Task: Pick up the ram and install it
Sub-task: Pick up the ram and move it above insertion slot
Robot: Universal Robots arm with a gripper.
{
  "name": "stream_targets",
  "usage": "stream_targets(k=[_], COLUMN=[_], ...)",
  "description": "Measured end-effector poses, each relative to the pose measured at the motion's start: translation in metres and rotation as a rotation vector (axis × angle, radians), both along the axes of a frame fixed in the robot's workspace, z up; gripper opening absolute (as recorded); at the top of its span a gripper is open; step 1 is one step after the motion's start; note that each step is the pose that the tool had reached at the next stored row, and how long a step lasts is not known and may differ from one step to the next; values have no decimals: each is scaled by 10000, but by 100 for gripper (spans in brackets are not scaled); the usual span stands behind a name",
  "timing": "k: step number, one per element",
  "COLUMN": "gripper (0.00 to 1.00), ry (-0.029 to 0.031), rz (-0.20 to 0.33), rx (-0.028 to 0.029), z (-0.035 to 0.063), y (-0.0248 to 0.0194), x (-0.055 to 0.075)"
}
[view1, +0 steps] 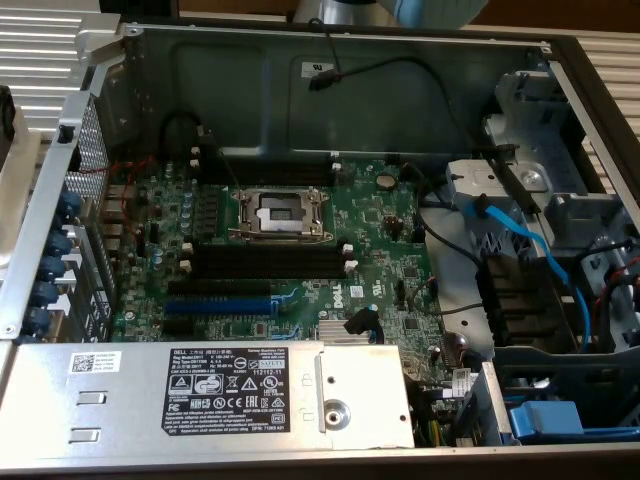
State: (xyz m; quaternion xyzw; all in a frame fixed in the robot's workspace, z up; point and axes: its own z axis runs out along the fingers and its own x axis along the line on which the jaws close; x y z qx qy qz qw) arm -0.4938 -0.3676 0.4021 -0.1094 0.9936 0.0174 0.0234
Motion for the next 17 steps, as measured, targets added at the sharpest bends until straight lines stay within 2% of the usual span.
stream_targets(k=[13,17], gripper=[10,10], ry=[34,65], rz=[2339,3069], rx=[-4,-1], z=[0,-1], y=[0,0], x=[-1,-1])
